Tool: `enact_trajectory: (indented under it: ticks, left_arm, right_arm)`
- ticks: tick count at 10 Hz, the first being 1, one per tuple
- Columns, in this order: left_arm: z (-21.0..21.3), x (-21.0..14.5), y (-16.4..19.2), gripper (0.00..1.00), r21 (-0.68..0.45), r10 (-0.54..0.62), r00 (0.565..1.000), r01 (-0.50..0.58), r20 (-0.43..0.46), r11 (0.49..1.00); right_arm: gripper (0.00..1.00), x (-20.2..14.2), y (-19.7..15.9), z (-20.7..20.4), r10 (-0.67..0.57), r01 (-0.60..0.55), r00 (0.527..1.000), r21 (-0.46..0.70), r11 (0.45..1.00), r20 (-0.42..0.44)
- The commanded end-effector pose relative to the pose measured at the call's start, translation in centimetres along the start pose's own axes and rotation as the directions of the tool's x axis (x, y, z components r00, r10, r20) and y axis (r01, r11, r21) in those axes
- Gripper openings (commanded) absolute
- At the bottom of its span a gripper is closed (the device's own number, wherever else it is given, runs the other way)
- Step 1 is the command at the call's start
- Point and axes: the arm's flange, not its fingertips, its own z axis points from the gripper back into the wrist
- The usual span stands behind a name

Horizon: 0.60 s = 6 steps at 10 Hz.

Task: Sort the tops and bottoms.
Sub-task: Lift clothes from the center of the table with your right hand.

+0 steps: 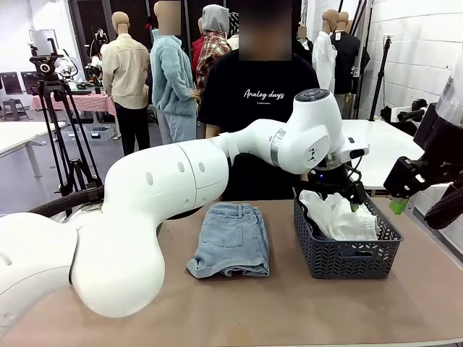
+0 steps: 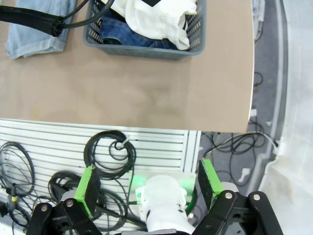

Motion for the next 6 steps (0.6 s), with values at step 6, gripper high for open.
enact_trajectory:
  ticks: [6]
  left_arm:
    - [6.0,-1.6,-1.9,1.00,0.030,-0.047,0.997,0.049,-0.062,0.998]
  right_arm:
    - [1.00,0.1,0.1,0.0,0.003,-0.003,1.000,0.012,1.000,-0.004]
